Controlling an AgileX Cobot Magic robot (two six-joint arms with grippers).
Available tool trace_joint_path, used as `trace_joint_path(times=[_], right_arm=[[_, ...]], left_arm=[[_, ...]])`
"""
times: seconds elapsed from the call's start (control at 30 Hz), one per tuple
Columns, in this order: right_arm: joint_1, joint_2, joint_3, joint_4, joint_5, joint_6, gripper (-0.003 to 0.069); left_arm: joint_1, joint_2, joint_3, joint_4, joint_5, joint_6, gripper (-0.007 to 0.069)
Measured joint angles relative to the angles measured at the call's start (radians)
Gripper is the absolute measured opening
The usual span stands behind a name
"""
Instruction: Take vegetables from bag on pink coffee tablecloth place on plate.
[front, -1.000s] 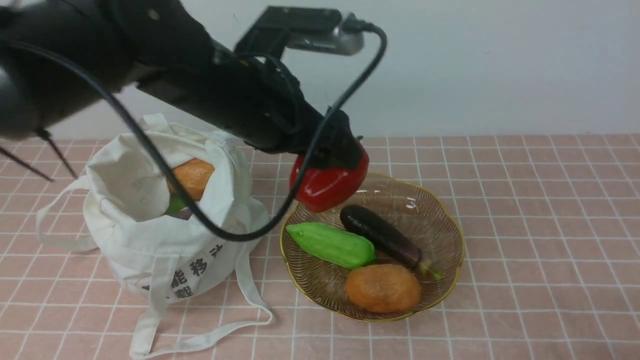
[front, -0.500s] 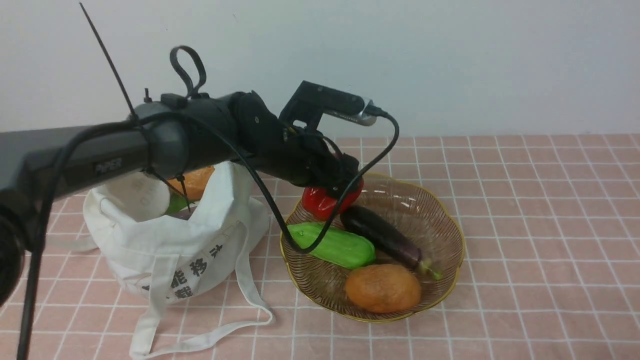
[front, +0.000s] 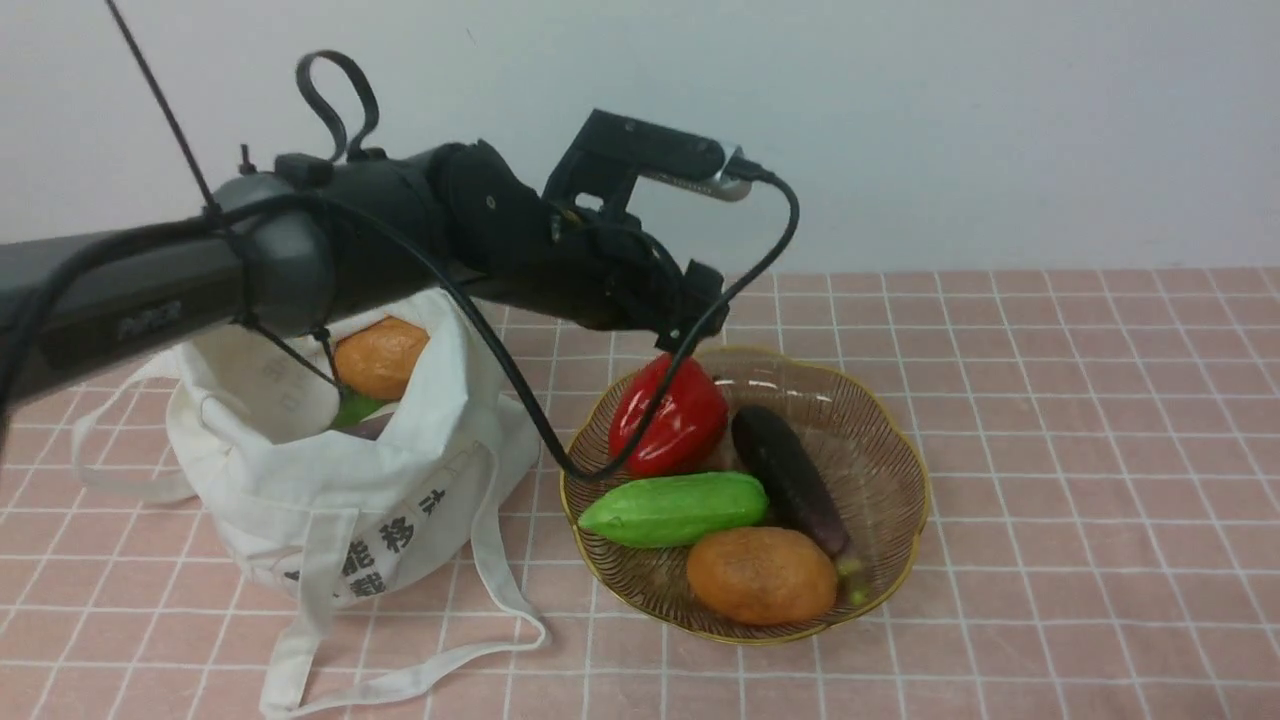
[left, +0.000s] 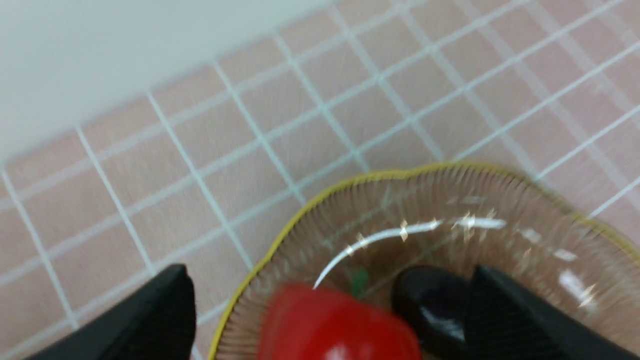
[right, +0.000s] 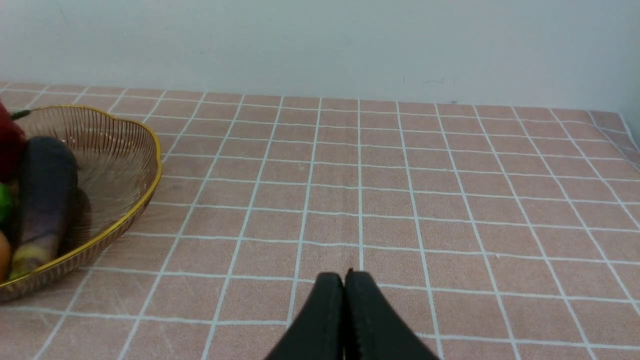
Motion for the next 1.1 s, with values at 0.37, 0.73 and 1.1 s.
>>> trace_joint_path(times=[0.37,0.73,1.1], right_arm=[[0.000,0.000,0.000,0.000,0.000,-0.001,-0.0012],[0.000,0.000,0.000,0.000,0.000,-0.001,-0.0012],[0.000,0.000,0.000,0.000,0.000,-0.001,-0.0012]], left_arm=[[0.000,-0.434,0.000,0.081,0.216,-0.054,0.0037],[0.000,-0.809,0.000,0.133,0.434,-0.124,-0.0005],[0.000,-0.878,0.000,0.165,0.585,-0.134,-0.0005]])
